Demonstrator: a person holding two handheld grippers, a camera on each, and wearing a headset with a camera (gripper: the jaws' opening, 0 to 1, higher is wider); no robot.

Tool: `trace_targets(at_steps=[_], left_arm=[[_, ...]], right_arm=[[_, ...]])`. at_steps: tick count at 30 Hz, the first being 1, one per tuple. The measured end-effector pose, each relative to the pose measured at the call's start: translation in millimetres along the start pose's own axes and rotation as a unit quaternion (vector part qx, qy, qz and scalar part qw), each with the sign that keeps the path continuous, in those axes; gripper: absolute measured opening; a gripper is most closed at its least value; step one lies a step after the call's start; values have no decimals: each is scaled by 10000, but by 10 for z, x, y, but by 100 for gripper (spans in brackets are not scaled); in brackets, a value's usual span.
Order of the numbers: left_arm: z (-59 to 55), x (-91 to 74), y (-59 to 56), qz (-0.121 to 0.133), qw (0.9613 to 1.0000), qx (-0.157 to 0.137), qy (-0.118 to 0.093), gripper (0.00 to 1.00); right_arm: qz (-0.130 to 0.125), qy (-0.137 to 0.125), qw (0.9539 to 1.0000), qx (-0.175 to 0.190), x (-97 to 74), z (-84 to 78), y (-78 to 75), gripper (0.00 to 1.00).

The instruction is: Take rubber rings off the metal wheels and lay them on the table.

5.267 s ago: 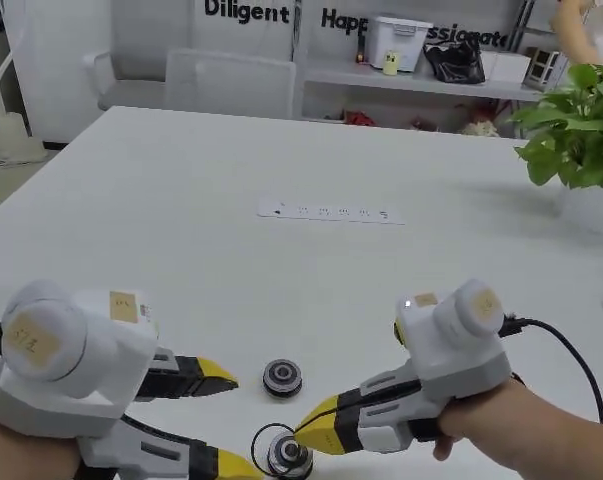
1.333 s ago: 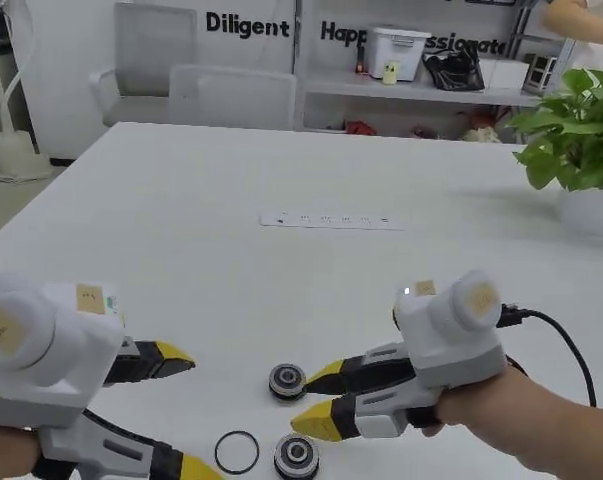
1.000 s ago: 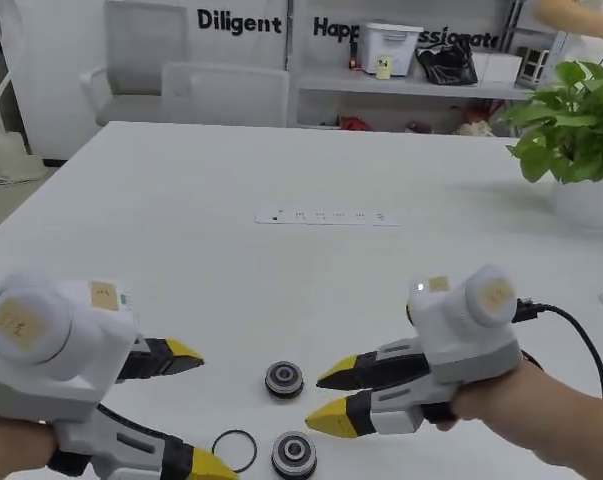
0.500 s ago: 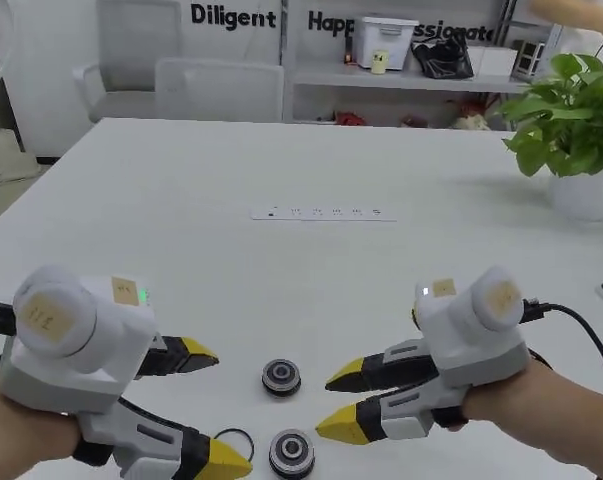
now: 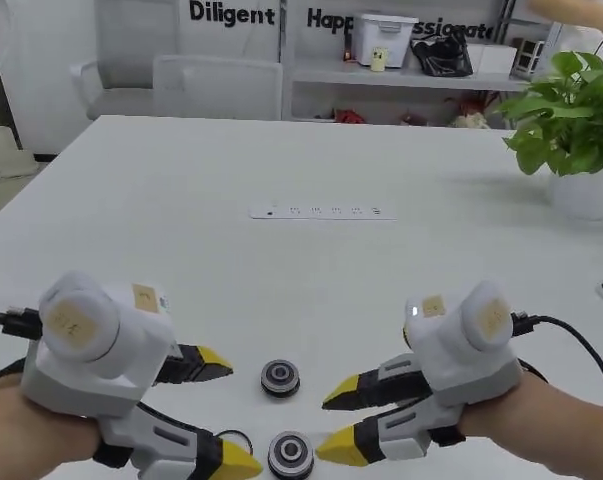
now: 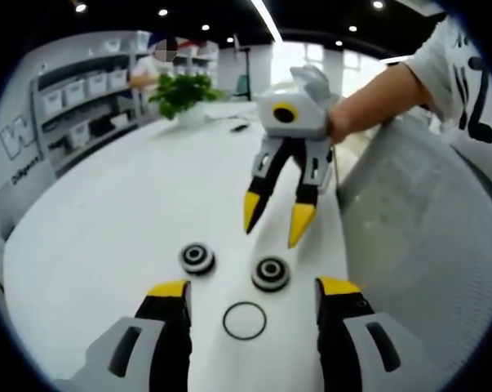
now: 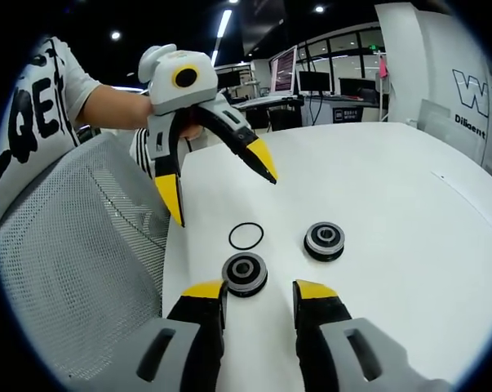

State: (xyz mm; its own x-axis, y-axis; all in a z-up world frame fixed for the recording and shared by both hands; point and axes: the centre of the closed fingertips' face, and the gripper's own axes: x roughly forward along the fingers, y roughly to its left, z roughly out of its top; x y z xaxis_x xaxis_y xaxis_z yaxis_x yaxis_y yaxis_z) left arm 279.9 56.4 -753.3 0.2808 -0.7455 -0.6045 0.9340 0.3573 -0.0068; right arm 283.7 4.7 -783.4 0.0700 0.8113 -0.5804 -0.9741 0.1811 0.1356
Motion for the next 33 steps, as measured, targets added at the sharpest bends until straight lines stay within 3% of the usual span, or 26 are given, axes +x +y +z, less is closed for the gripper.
trace_targets(at_steps=[16,33], left_arm=[[-37,149,-49,-134,9999,10,78,55],[-47,333,-108,-305,9994,61,154,44]], right_arm=[[172,248,9993,-201,121,-134,96,27],[226,291,9988,-317,211,-151,121,22]])
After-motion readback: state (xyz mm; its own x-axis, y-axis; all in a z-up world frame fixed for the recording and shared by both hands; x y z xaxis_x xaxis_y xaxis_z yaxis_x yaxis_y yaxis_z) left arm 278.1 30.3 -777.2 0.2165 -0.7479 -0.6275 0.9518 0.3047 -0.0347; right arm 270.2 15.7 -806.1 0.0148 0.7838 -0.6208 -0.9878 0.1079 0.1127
